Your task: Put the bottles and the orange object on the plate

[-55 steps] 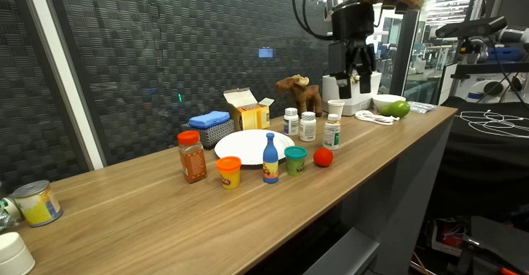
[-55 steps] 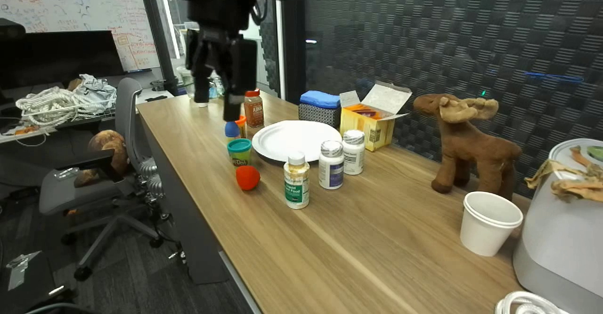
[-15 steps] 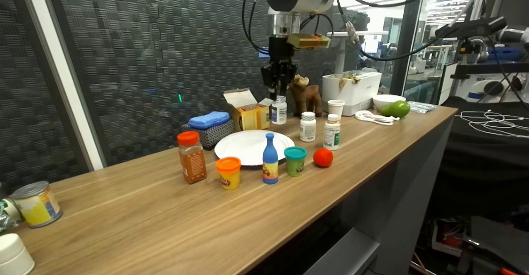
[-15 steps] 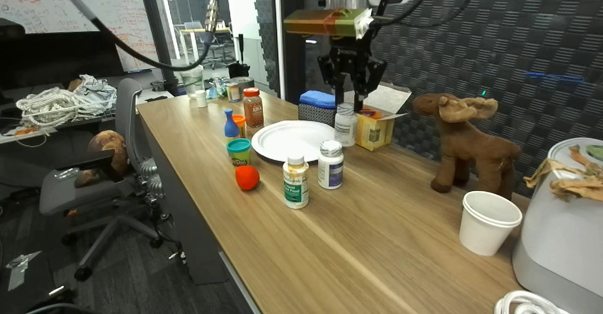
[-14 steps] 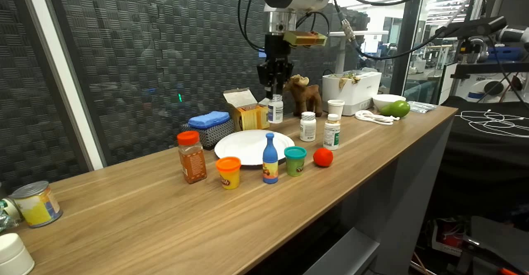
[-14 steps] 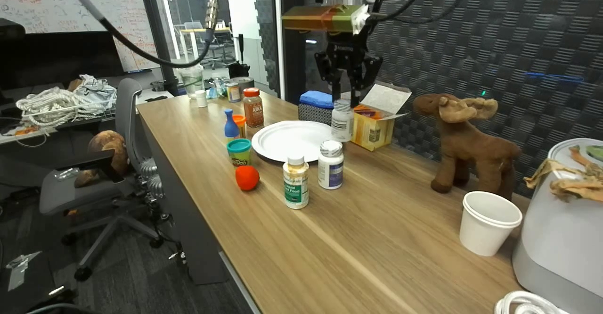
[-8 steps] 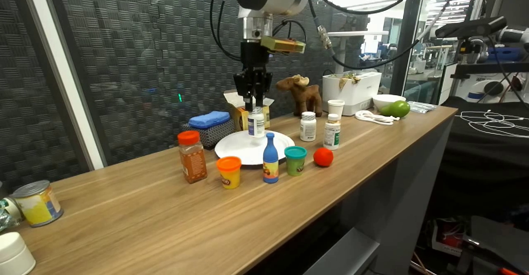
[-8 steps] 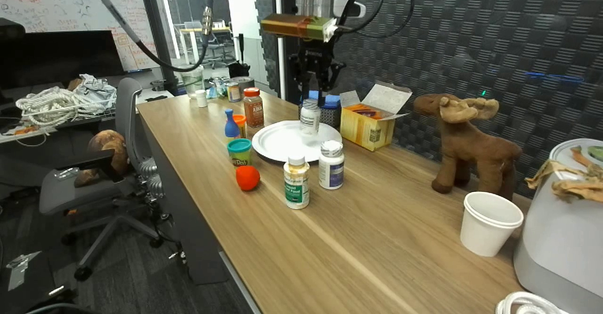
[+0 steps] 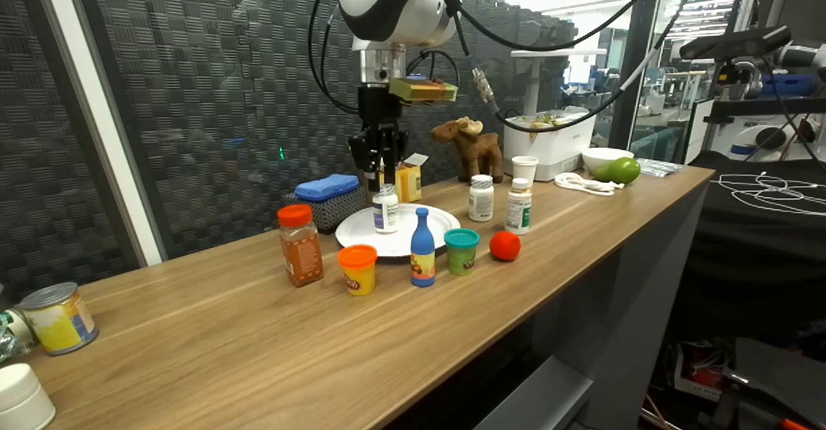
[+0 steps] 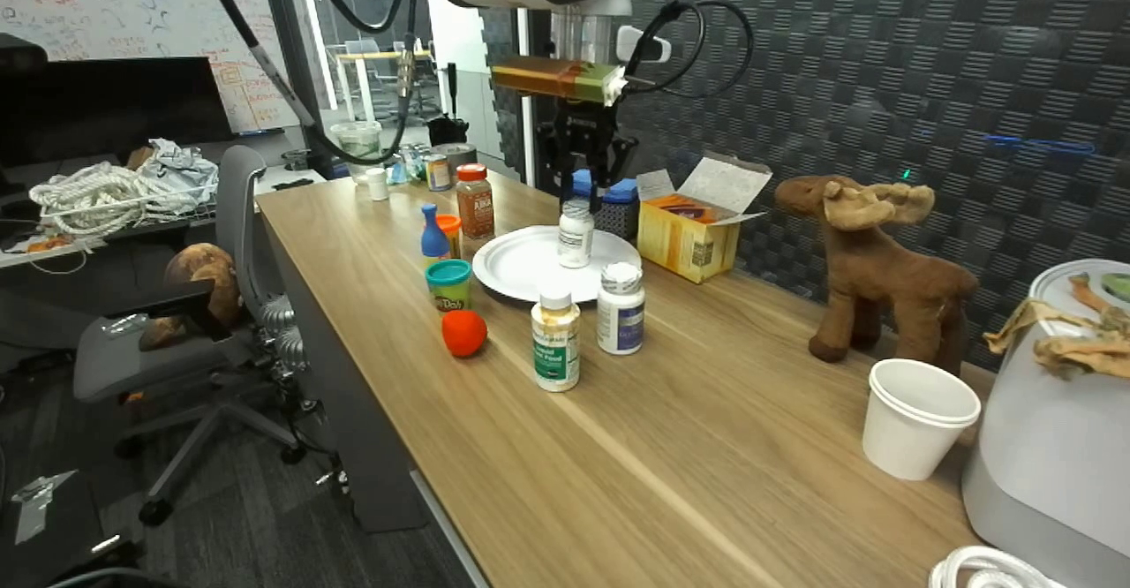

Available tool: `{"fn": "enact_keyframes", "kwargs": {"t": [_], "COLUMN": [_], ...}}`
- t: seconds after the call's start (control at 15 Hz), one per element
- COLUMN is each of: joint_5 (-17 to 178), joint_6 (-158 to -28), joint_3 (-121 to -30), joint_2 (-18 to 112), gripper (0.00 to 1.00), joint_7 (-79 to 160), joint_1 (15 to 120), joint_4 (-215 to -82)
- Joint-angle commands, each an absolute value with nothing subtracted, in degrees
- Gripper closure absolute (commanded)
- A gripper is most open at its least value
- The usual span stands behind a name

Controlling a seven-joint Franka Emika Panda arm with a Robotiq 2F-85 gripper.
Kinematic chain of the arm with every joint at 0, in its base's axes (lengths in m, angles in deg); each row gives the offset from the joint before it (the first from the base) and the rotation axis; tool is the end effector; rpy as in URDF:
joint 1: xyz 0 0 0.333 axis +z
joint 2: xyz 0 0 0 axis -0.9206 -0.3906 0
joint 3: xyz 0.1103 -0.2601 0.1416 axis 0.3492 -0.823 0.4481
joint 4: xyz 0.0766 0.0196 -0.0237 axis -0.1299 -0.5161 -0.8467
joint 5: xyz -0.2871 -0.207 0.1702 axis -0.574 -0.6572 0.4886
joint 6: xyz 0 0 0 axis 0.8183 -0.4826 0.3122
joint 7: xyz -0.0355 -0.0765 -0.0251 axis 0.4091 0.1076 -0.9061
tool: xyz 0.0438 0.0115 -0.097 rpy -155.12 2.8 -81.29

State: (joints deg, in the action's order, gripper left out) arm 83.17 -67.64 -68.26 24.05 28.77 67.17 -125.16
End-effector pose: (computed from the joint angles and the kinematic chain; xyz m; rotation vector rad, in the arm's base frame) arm 0.7431 0.0310 0.3761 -3.0957 -0.2560 -0.0224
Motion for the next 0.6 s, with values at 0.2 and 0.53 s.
{"fn": "enact_keyframes", "kwargs": {"t": [0.2,0.53], "joint_5": [80.4,80.7], "joint_6": [-66.9,-67.0], "joint_3": [-69.5,-69.3], "joint_2": [22.4,21.3], "gripper": [0.81,0.81], "joint_7": [28.4,27.6], "joint_1": [68.0,67.7], "joint_4": [-119.7,-119.5]}}
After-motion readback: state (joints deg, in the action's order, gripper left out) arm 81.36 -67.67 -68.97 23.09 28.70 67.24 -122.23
